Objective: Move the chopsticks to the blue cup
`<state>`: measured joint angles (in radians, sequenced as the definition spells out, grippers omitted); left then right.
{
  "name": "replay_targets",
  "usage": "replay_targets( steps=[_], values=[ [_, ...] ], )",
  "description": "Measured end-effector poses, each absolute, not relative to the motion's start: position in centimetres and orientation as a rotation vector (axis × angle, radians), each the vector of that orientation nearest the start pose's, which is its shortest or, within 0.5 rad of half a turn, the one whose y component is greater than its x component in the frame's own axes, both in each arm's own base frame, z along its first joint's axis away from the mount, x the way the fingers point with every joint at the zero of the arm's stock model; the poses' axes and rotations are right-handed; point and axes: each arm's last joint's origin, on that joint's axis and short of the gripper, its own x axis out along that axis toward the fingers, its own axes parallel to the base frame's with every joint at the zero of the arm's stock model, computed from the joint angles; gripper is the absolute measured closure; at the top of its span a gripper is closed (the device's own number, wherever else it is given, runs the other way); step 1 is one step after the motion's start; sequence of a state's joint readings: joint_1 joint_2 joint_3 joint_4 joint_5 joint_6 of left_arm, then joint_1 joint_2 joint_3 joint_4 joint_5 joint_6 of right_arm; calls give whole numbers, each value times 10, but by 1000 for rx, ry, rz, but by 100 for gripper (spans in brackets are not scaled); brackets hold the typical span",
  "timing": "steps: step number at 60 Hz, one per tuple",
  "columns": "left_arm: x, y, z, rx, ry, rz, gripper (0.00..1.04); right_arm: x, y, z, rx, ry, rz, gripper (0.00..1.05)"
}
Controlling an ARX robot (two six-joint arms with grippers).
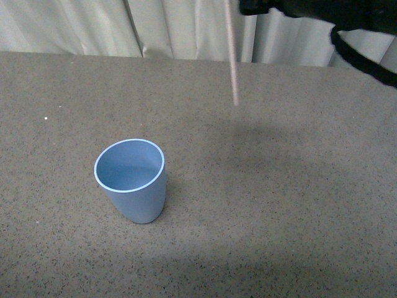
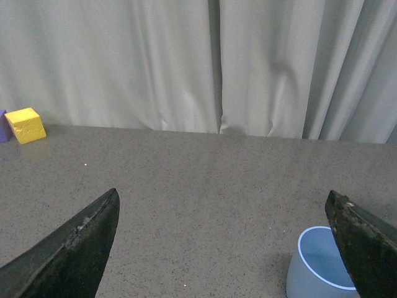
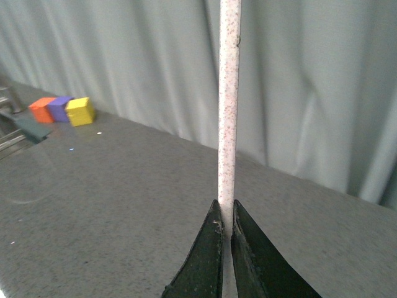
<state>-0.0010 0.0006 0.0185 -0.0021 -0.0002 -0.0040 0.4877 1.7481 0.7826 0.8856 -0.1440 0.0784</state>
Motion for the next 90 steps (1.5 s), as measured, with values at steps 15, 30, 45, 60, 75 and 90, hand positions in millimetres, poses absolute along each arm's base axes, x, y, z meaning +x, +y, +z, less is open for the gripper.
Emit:
replay_targets(
  steps=[15,30,45,60,75,90],
  values=[
    [97,0,170,-4,-16,-1,7,288,217,173,11,61,911,104],
    [97,0,170,-4,-16,-1,7,294,233,154,22,97,988,104],
    [97,0,170,-4,-16,-1,7,298,242,144,48,130,1007,104],
    [97,0,170,-4,-16,-1,7,295,244,130,59,199,1000,104],
    [97,0,170,-4,-16,-1,7,290,242,118,62,312,1037,104],
    [97,0,170,-4,-16,-1,7,286,240,113,53,350,1061,86]
  ],
)
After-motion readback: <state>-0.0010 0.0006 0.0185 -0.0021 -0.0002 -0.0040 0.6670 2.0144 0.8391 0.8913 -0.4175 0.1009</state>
